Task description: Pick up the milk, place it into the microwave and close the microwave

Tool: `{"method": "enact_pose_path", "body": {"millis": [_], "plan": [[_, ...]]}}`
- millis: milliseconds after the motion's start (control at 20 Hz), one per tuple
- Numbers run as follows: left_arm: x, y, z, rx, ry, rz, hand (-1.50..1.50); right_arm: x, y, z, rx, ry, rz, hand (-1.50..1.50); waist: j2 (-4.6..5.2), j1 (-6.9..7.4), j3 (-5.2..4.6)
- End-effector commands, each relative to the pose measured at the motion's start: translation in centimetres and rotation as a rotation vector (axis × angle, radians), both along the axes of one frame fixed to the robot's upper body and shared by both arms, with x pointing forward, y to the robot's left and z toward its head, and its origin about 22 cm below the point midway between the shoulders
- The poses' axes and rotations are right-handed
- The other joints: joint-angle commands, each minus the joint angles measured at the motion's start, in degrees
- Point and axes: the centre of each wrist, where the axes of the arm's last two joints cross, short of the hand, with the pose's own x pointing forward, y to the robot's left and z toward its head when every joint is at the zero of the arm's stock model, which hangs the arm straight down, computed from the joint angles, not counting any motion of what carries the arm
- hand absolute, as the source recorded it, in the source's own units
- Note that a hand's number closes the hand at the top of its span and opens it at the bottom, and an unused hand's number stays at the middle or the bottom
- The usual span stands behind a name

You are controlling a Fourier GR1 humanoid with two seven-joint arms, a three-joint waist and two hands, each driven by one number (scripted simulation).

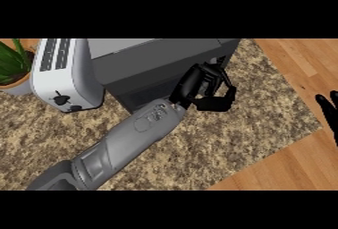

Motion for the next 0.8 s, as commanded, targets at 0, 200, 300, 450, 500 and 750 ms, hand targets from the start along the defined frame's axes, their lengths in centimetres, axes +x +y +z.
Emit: {"method": "enact_pose_path", "body": {"millis": [0,200,300,450,500,750], "plan": [[0.5,-1.1,1.3,-0.015,-0.028,-0.008,1.5,0.4,-0.2,1.0,-0.002,-0.02,0.008,-1.5,0.63,-1.39,0.06],[0.8,-1.1,1.8,-0.037,-0.007,0.018,1.5,0.4,-0.4,1.6,-0.025,-0.005,0.028,-1.5,0.45,-2.53,0.08],[0.8,-1.1,1.8,-0.04,-0.018,0.036,1.5,0.6,-0.5,2.0,-0.024,-0.018,0.026,-1.5,0.46,-2.83,0.2],[0.8,-1.2,1.9,-0.057,-0.024,0.043,1.5,0.8,-1.1,3.0,-0.047,-0.034,0.016,-1.5,0.34,-3.4,0.14],[0.7,-1.1,1.7,-0.066,-0.015,0.046,1.5,0.9,-1.2,2.9,-0.049,-0.024,0.017,-1.5,0.59,-3.22,0.2],[0.6,-1.2,1.7,-0.077,-0.025,0.071,1.5,1.0,-1.8,3.8,-0.077,-0.021,0.011,-1.5,0.46,-4.4,0.23]]}}
